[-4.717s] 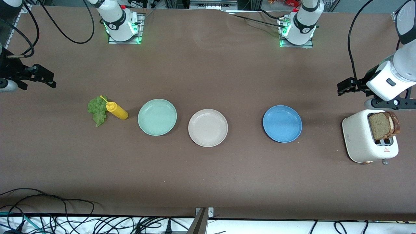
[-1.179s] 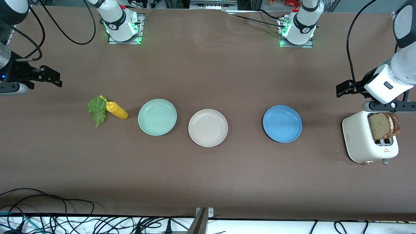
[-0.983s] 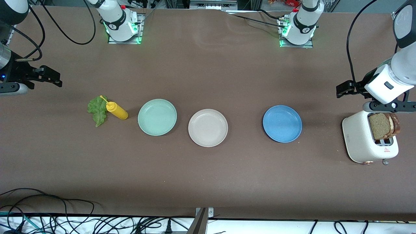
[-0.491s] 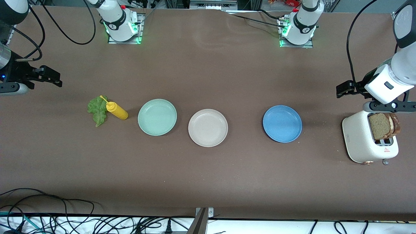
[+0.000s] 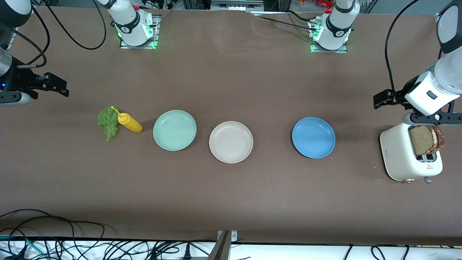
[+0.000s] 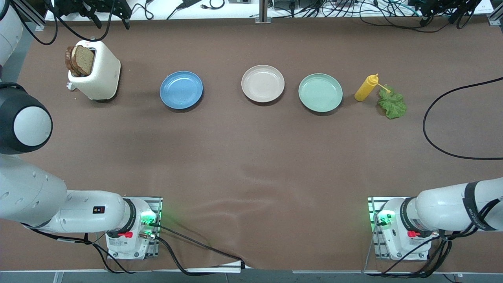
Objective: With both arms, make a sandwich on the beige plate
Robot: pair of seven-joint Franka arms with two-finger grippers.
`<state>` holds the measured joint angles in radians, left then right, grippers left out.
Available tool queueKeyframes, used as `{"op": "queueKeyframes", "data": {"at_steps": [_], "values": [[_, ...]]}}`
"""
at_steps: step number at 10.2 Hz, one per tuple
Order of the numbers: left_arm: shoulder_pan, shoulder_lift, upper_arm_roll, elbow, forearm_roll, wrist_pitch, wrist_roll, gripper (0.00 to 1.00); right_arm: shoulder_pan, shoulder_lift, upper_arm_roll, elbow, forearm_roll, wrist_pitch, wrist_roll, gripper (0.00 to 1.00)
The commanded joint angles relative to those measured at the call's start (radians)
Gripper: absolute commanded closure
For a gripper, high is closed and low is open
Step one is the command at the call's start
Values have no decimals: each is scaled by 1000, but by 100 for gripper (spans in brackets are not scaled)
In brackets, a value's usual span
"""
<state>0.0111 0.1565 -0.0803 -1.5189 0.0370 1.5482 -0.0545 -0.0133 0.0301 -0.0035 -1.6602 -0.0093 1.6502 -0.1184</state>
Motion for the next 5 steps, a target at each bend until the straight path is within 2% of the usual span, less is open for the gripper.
{"op": "queueKeyframes", "data": {"at_steps": [1,5], "values": [[-8,6,5,11,27,9,-10,0,1,7,-1,27,-6,-23,-4,0],[4,8,7,11,31,18,2,0,1,7,-1,27,-6,-23,-3,0]]}}
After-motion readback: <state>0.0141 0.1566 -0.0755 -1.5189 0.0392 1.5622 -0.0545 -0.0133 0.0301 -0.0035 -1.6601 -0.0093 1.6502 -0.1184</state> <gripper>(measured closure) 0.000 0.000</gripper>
